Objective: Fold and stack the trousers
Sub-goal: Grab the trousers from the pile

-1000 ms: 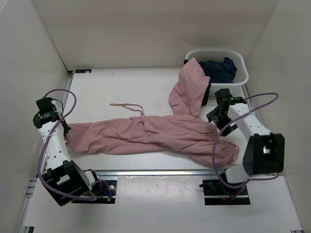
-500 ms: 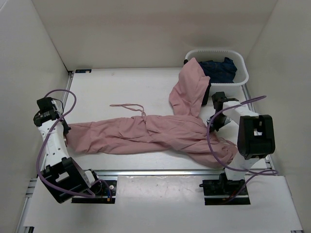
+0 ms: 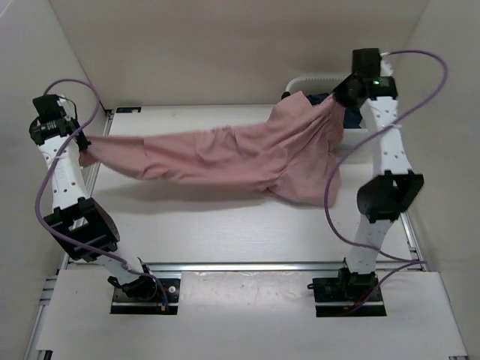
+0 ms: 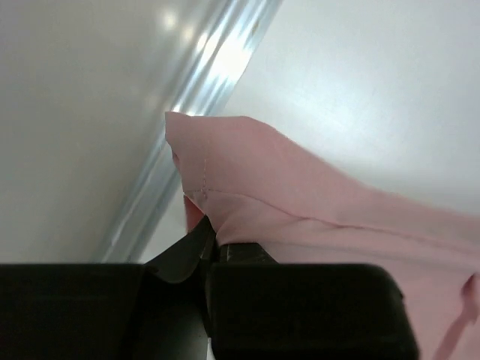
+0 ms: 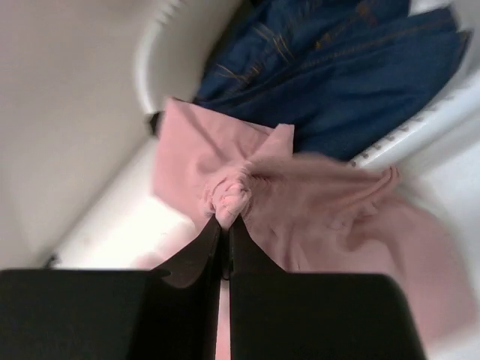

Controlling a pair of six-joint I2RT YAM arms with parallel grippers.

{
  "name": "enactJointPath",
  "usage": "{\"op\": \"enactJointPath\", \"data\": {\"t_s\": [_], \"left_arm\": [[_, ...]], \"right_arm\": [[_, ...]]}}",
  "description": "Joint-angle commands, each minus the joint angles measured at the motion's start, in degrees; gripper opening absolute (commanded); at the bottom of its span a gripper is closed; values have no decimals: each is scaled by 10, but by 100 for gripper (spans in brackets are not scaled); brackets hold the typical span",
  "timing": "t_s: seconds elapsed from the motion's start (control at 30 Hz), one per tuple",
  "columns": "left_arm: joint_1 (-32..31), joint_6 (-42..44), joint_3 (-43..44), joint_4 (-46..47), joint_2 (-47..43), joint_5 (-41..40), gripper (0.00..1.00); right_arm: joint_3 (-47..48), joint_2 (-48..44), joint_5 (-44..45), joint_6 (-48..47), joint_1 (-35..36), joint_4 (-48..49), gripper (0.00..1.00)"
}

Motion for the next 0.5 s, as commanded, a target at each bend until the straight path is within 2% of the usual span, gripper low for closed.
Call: {"op": "enactJointPath", "data": {"t_s": [0.0,0.03,0.07,0.13,0.17,0.27,0.3,0.47], "left_arm": [[-3,0,76,10,-19,-10,14],[-3,0,76,10,-19,-22,14],[-3,0,52,10,-36,-22,14],[-3,0,13,10,-56,-22,14],[-3,0,-36,10,-79,-22,14],[3,0,-111,10,-121,-36,14],[10,0,-161,10,-131,-36,14],[36,0,-326,68,-186,-41,14]], "right_arm": [[19,-131,5,-30,-26,-53,0],[-43,-174,5,-20,-26,-33,0],[-185,-261,-2,-15,-34,17,0],[-314,-341,-2,9,-46,45,0],[-413,-402,-2,20,-46,45,0],[-535,-507,5,57,-59,6,0],[-608,-531,22,66,-59,-15,0],[-772,-666,71,144,-80,-73,0]]}}
